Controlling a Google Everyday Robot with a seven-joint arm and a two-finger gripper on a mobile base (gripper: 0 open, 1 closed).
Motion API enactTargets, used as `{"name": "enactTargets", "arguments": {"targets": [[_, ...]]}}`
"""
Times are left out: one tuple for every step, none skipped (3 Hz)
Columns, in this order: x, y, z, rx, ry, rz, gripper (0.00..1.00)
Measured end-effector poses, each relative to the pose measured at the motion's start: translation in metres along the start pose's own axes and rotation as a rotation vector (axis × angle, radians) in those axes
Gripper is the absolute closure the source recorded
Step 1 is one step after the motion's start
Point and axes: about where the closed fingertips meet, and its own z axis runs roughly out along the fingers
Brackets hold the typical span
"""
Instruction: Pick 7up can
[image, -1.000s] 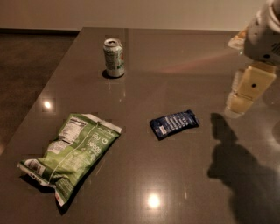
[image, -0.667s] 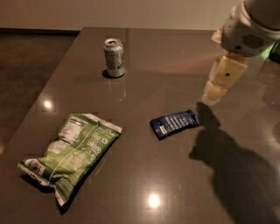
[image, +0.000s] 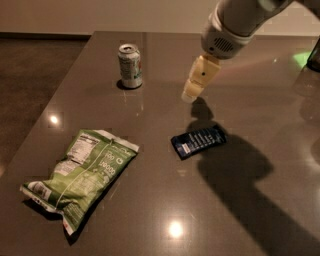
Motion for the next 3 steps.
{"name": "enactTargets", "arguments": {"targets": [[-0.021,-0.012,0.025,0.005,-0.036,0.028,0.0],[-0.046,-0.026,0.052,-0.007,-0.086,0.076,0.0],[-0.073,-0.037,0.079,-0.027,-0.135,0.122,0.0]]}}
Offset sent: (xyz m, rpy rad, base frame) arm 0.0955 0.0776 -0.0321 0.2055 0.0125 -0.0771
